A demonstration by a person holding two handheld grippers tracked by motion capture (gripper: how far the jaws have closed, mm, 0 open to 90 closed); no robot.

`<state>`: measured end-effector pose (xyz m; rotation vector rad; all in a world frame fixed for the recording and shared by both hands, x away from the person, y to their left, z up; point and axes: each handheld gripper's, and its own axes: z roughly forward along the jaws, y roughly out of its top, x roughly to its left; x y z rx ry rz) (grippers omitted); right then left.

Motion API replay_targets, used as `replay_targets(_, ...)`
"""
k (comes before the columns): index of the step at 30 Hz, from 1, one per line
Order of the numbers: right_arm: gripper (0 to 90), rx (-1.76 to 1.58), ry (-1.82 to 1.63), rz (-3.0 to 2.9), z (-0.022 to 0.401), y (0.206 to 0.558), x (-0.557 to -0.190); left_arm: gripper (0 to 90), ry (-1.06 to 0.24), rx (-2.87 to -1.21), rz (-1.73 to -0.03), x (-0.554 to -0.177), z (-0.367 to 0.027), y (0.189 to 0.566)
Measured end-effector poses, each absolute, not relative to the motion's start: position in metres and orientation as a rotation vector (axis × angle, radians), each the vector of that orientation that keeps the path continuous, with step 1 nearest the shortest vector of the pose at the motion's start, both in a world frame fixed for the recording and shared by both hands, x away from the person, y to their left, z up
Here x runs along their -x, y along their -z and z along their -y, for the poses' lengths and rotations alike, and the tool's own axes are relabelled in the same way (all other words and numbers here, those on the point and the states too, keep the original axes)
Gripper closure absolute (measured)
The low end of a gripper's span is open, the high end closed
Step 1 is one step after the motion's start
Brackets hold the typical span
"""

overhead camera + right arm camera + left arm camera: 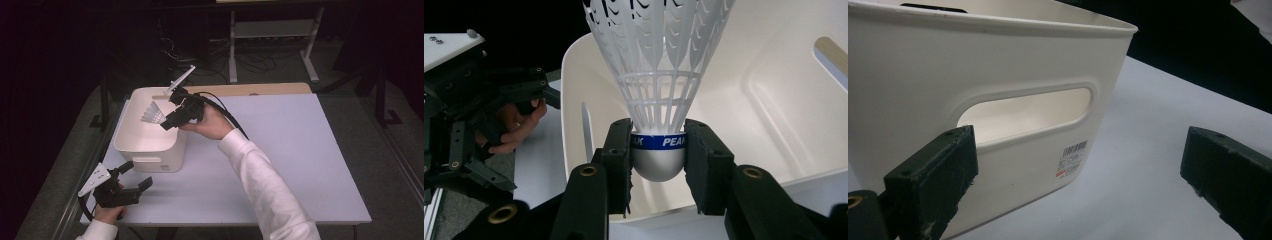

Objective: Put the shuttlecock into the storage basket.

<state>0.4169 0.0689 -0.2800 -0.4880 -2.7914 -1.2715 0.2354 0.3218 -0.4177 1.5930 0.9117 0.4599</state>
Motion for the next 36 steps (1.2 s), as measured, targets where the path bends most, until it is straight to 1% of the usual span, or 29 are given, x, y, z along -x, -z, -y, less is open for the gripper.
replay_targets(14,63.4,0.460,1.237,2.773,-0.081,0.297,-0.415,1.5,-0.457,-1.601,-0.912,-0.235,-0.322,0.417)
replay_targets(33,63.1,0.446,1.182,2.776,-0.085,0.306,-0.416,1.5,-0.455,-1.600,-0.914,-0.236,-0.321,0.418)
replay_targets(34,62.3,0.447,1.181,2.774,-0.085,0.306,-0.416,1.5,-0.453,-1.596,-0.914,-0.236,-0.321,0.418)
replay_targets(36,50.8,0.437,1.177,2.767,-0.084,0.305,-0.416,1.5,-0.452,-1.593,-0.916,-0.236,-0.321,0.418)
